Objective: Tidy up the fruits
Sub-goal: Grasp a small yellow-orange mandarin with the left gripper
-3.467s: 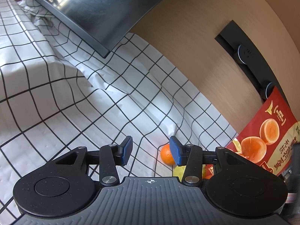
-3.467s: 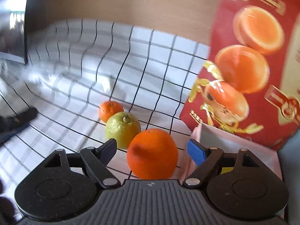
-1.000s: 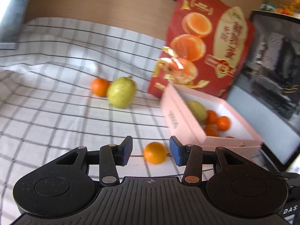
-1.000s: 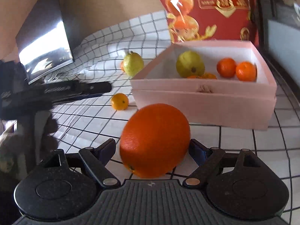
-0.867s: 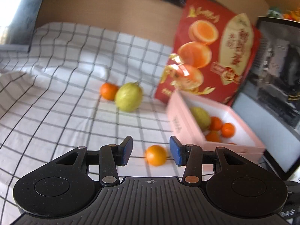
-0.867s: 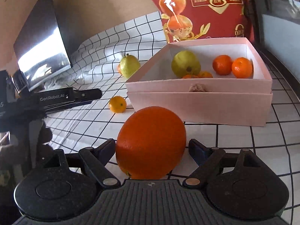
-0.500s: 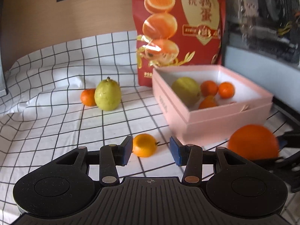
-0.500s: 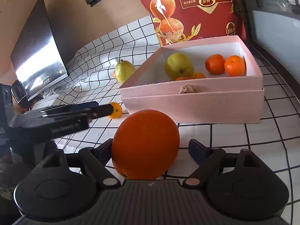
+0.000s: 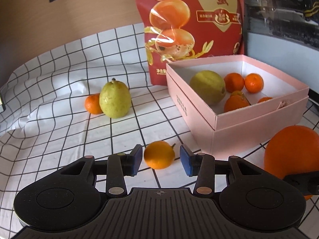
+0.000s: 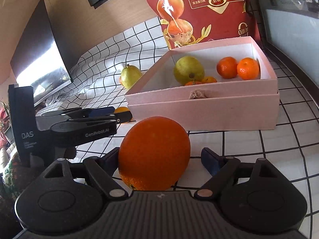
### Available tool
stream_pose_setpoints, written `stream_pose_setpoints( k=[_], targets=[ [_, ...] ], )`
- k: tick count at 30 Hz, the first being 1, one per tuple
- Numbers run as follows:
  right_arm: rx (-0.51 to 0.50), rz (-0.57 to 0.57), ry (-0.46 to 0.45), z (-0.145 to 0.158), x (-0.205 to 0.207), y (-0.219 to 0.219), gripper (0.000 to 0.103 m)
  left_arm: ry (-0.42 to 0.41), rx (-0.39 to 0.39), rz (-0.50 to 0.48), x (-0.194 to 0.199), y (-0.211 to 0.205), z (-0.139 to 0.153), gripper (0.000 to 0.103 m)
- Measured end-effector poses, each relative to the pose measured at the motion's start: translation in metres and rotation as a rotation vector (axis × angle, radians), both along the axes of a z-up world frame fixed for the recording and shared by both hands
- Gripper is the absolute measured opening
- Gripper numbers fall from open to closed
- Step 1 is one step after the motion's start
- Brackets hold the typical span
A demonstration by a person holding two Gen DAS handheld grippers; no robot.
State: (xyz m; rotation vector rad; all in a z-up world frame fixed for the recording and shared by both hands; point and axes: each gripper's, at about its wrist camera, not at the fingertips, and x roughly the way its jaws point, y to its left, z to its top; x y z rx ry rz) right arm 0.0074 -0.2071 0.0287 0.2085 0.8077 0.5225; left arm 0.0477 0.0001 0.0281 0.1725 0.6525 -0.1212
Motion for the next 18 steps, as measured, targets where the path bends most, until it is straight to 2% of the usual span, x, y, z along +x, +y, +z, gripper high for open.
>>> stream_pose_setpoints(
  k=[4, 7, 13, 18],
  targets=[
    [0.005, -0.004, 0.001, 0.0, 0.0, -0.001, 0.087, -0.009, 0.018, 0.013, 0.0, -0.001, 0.0, 0.04],
    [0.006, -0.005, 0.002, 0.0, 0.0, -0.001, 0.087, 0.002, -0.021, 0.015, -0.003, 0.005, 0.002, 0.04],
    [0.006, -0.004, 0.0, 0.0, -0.001, -0.001, 0.087, 0.027, -0.162, 0.003, -0.028, 0.025, 0.004, 0.04],
    [-0.001, 0.001, -0.009, 0.001, -0.002, 0.0, 0.087, 0.079, -0.373, -0.001, -0.062, 0.042, 0.007, 0.04]
  ],
)
